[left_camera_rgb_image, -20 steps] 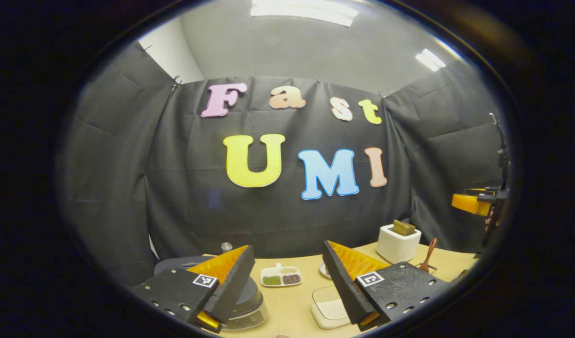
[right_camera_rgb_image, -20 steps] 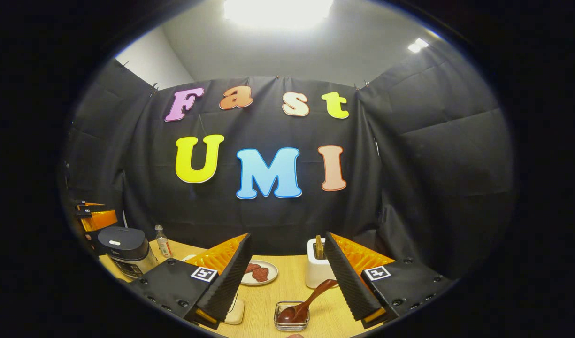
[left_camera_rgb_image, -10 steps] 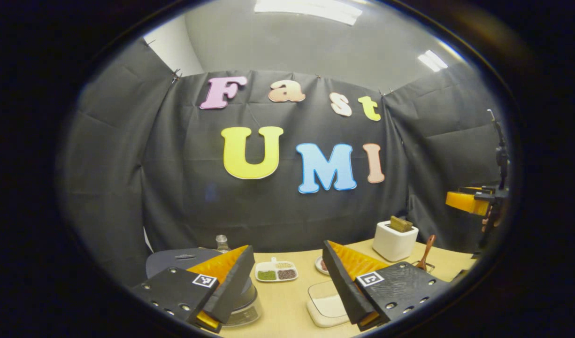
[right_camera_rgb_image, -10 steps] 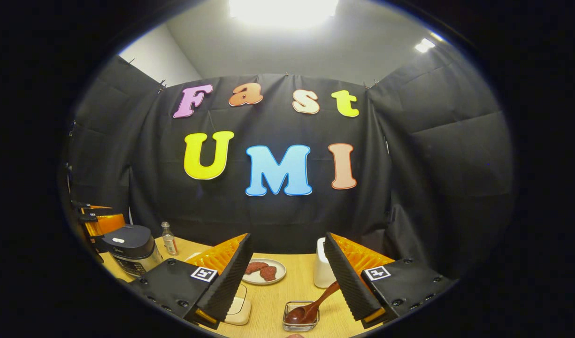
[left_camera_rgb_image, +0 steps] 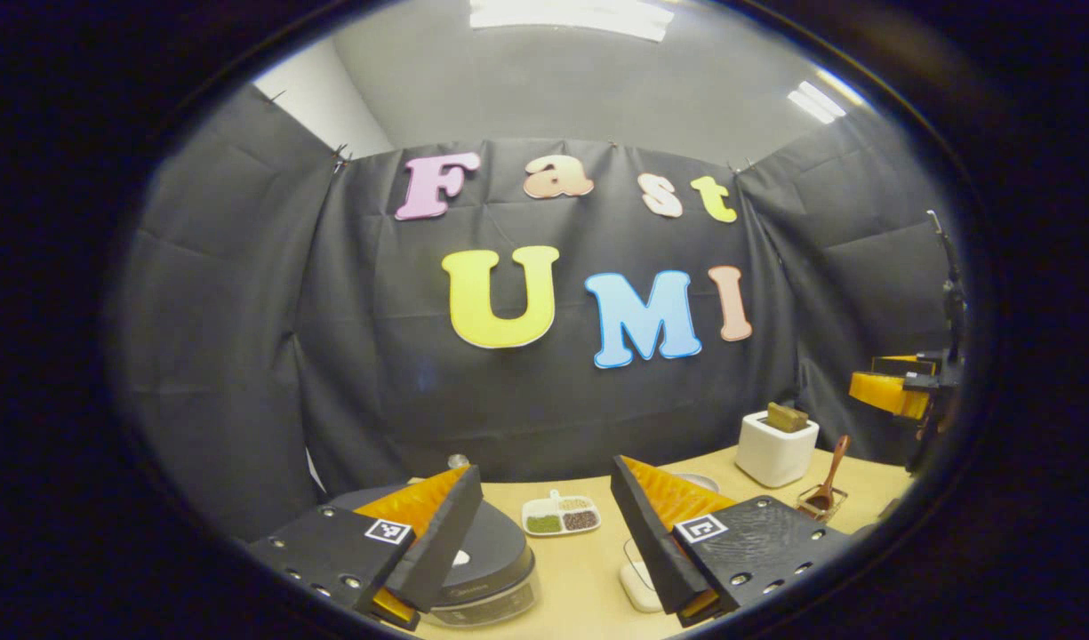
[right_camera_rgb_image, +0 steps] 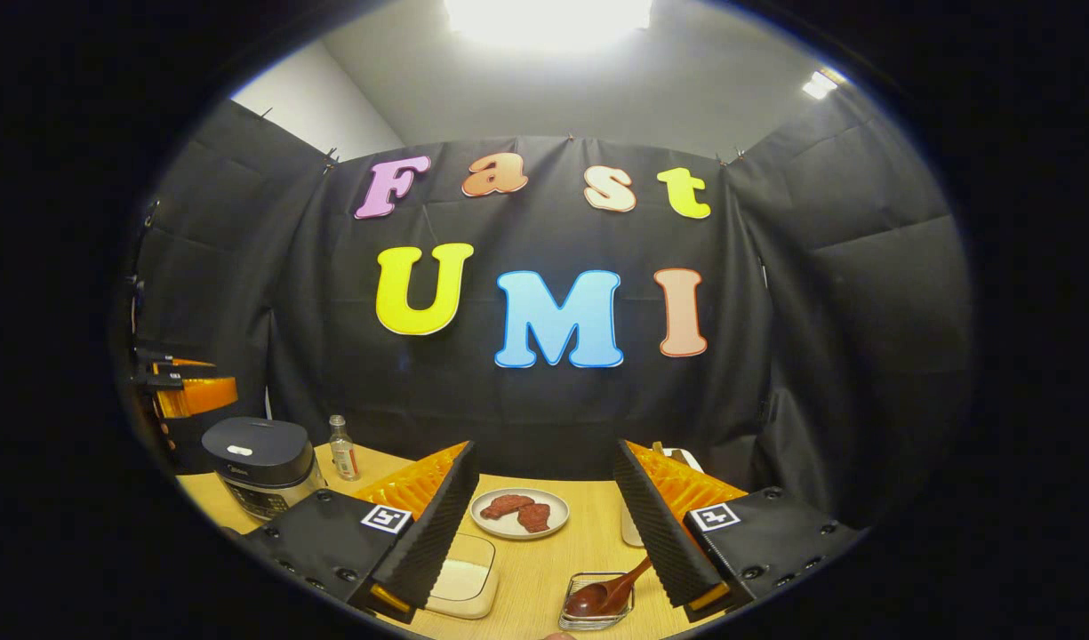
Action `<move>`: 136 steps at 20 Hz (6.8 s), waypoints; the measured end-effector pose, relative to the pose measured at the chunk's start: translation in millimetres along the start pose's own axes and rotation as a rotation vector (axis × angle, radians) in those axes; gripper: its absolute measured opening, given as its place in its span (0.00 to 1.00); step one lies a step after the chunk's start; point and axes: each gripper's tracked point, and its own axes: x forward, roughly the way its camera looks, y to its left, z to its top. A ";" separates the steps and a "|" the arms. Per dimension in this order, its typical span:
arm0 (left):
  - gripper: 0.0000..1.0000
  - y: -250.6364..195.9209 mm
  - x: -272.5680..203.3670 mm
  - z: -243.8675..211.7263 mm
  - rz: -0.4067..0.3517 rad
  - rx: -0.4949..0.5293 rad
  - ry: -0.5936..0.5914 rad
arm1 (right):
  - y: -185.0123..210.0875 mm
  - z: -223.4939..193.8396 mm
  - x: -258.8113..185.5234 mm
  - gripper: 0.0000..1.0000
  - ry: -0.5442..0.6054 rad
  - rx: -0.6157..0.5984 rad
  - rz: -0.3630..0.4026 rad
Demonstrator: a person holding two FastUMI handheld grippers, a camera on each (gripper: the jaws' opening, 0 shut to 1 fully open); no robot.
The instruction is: Close the left gripper, press the button to open the rice cooker; take a wooden spoon from the chopstick holder with the right hand, scoop a spoonful of rice and pour it into the rice cooker, then put the wooden spoon back into the chopstick holder.
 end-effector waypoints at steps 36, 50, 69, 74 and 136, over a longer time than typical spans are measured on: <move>0.01 96.3 29.8 -160.9 -0.021 -0.103 0.612 | 5.6 -52.0 5.2 1.00 0.067 -0.001 0.042; 0.02 100.8 25.4 -178.4 -0.035 -0.101 0.690 | 23.4 -76.7 15.0 1.00 0.104 0.021 0.094; 0.00 130.7 37.0 -80.3 0.133 0.163 0.424 | -25.1 -67.1 6.9 0.99 0.106 0.074 -0.017; 0.00 140.9 16.9 13.1 0.265 0.130 0.156 | -39.4 -50.4 -2.8 0.99 0.067 0.087 -0.049; 0.90 1.5 4.3 -99.4 0.130 -0.346 0.186 | -122.3 -203.8 85.8 0.16 0.369 0.642 -0.034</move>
